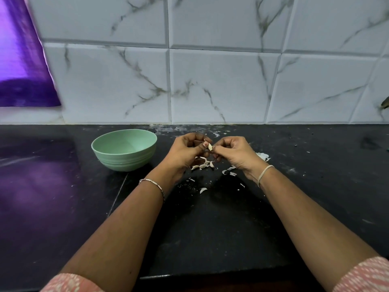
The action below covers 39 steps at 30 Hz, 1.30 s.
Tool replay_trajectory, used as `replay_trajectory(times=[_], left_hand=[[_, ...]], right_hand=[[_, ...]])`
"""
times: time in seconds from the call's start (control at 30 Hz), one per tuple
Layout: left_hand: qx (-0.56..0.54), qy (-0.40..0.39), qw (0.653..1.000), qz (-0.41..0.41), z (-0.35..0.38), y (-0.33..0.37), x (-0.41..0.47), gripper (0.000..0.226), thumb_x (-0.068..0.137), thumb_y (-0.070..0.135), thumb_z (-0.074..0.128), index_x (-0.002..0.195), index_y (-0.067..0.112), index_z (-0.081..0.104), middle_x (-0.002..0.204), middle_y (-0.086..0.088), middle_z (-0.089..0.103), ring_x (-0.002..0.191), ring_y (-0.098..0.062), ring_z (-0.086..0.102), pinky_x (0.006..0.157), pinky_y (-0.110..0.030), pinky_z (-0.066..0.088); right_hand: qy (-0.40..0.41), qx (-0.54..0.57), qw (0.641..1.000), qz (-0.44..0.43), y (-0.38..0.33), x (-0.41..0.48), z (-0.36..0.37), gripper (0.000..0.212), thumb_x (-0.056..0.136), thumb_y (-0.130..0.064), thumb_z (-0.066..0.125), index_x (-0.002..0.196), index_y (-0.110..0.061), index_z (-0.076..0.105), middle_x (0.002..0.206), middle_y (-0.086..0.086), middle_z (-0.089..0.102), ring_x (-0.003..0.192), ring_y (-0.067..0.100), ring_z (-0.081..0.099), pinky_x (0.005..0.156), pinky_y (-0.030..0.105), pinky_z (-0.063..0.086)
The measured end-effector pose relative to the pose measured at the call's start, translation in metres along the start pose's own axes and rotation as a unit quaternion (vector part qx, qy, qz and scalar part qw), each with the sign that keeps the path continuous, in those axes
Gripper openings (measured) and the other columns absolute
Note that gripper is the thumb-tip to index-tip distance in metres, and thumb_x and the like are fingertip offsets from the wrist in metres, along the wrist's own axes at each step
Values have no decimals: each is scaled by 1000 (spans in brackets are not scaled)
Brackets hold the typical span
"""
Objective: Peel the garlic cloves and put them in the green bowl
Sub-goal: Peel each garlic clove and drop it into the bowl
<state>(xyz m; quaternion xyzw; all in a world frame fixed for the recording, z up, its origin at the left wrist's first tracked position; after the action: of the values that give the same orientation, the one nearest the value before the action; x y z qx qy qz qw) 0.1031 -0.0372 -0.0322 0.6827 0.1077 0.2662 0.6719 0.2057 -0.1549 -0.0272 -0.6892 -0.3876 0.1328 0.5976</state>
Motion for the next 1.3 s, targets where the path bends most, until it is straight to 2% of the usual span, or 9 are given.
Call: replay_trajectory(times=[0.1,0.2,0.3,0.4,0.6,0.8,1.0,1.17,1.3], left_hand=[[-67,-6,997,-37,-1,2,-1,11,95,6,58,91,14,64,82,-1,61,66,-11,61,69,-36,59],[-128,-30,988,-77,-2,5,-2,11,96,8,56,90,15,62,80,0,63,64,-14,60,69,-41,61],[-129,-44,985,-108,-1,6,-3,12,98,8,53,91,15,60,80,-3,64,62,-16,62,61,-37,60],[-116,-40,985,-124,1,2,-3,10,98,5,51,95,12,57,84,-8,70,60,-18,66,57,-34,59],[-78,-33,988,-130,5,-4,-2,11,96,11,58,106,8,60,87,-8,66,61,-14,62,57,-29,58],[-24,-43,996,-80,5,-4,-3,15,91,4,64,104,11,68,89,-6,57,70,-13,59,60,-28,59],[-10,1,1000,-29,5,-2,-4,24,80,2,76,101,8,68,75,-2,66,61,-9,62,59,-25,58],[18,1,1000,-5,5,-4,-3,20,76,1,78,90,10,68,64,6,68,57,-5,62,58,-24,54],[45,6,999,16,5,-4,-1,18,76,1,78,85,13,68,72,2,67,61,-8,62,63,-31,56]], right_hand=[[39,-155,986,-42,3,3,-7,11,81,-10,69,71,-13,68,64,-2,64,56,7,58,61,21,47],[62,-379,921,-68,2,5,-26,10,88,-28,64,91,-23,72,88,-5,68,80,11,60,70,26,47],[54,-421,905,-30,3,8,-50,24,96,-35,55,117,-32,68,116,2,52,101,17,55,90,35,47],[80,-458,885,-15,5,7,-66,17,92,-35,63,102,-26,75,117,1,51,105,19,55,89,35,46],[126,-462,878,-8,6,3,-70,30,70,-23,82,59,-23,54,71,-9,59,77,19,61,66,28,41],[74,-493,866,-25,7,8,-70,13,90,-34,65,95,-23,70,101,-2,54,97,20,57,82,33,45],[103,-501,859,-29,3,6,-66,36,78,-39,77,61,-22,50,88,-3,49,81,18,54,70,30,41],[57,-430,898,-74,2,8,-56,20,78,-22,78,90,-21,62,100,0,54,80,17,56,76,29,44],[-45,-214,975,-39,0,7,-33,16,98,-20,55,106,-22,69,91,-1,64,86,14,60,78,32,50]])
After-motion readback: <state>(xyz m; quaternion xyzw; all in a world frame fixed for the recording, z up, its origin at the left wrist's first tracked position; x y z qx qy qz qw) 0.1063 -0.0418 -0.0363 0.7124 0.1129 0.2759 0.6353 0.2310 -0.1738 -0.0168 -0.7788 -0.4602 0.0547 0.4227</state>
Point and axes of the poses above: each hand's wrist, its own x-axis towards the middle knuckle, its own z-axis out of the palm, y = z × x, the point moved 1 cm from there along x, towards the middle knuckle
